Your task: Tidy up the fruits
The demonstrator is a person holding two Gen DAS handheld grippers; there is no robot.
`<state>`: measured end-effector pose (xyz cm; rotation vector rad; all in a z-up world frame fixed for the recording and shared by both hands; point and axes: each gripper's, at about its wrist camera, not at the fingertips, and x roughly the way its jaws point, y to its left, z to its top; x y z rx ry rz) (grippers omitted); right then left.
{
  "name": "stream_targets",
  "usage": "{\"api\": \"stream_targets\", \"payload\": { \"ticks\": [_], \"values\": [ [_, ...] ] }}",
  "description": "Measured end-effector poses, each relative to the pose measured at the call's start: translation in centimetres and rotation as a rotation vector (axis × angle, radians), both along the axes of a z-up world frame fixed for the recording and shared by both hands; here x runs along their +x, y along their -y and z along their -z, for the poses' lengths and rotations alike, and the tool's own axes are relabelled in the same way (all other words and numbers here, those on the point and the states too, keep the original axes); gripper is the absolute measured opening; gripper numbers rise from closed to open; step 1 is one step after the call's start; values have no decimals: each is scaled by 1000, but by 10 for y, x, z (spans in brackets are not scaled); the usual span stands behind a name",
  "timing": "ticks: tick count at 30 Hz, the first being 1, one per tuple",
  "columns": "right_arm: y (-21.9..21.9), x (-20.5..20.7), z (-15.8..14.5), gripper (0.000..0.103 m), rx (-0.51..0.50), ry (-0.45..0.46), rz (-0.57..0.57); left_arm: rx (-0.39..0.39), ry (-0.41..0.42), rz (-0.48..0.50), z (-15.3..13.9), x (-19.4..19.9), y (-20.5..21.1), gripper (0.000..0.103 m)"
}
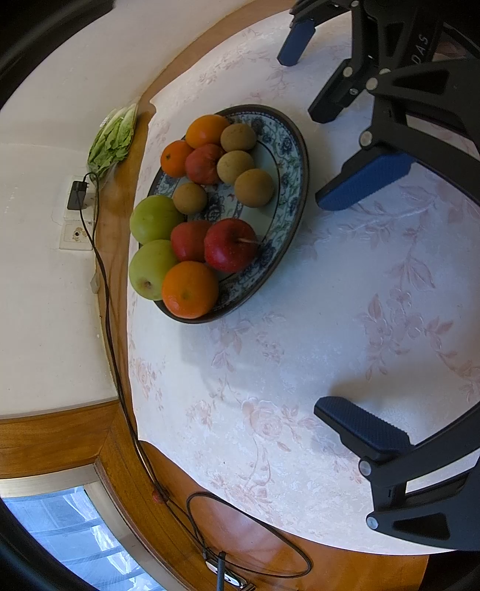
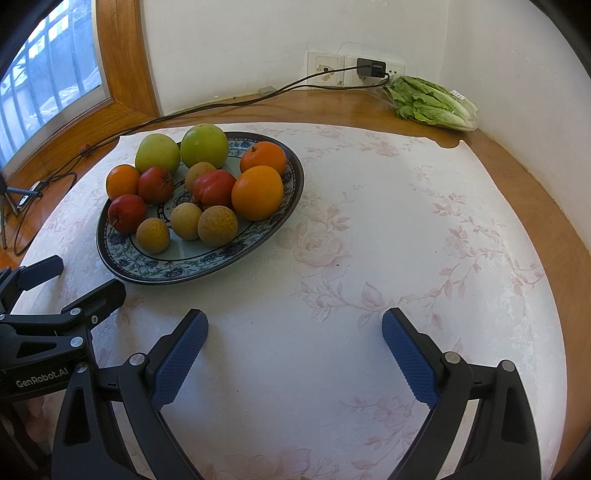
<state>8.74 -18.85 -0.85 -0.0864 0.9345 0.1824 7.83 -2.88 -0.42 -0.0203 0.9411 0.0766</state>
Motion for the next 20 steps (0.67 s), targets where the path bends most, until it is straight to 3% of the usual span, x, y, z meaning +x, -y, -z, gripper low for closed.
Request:
{"api": "stream_targets", "payload": {
  "ticks": [20],
  "values": [
    [-1, 0, 1, 98, 0, -9, 0, -3, -9, 0, 0, 1, 0, 103]
  ]
}}
